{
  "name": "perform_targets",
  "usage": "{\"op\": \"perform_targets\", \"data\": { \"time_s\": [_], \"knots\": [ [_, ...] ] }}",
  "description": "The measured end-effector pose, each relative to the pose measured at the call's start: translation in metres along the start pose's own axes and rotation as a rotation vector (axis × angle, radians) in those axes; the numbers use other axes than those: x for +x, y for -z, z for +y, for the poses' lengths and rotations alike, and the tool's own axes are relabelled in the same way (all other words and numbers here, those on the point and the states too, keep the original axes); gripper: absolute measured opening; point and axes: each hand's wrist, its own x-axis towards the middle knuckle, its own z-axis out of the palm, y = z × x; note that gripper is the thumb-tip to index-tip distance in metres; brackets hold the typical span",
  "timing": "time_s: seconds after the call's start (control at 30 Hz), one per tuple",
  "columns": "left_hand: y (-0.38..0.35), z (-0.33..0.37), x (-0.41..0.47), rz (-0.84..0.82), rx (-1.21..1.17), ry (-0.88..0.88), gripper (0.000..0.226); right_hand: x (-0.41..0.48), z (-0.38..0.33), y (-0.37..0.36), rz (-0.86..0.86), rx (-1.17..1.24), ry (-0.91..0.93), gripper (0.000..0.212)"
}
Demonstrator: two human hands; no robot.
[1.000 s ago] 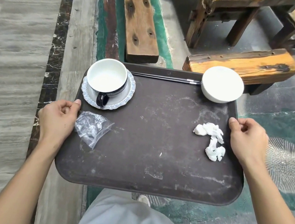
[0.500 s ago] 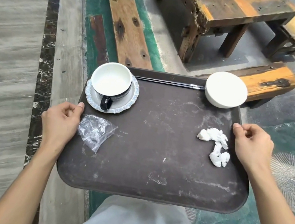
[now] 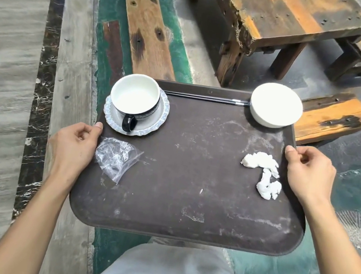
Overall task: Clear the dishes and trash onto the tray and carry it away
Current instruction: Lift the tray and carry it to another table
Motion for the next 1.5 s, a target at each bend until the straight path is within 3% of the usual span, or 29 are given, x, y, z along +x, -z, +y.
{"op": "perform_targets", "data": {
  "time_s": [0.57,1.2,1.5],
  "knots": [
    [-0.136,0.135,0.129,0.025,-0.056,0.039,0.039,0.246,-0.028,-0.017,-0.032,0.009,0.062,0.025],
    [-0.224,0.223,0.431,-0.061,-0.073,-0.116,0.040,0.432,-0.147,-0.128,0.108,0.017,-0.069,0.026],
    [-0.274,0.261,0.529,-0.134,-0.101,-0.146,0.041,0.504,-0.179,-0.152,0.132,0.040,-0.144,0.027]
  ]
}}
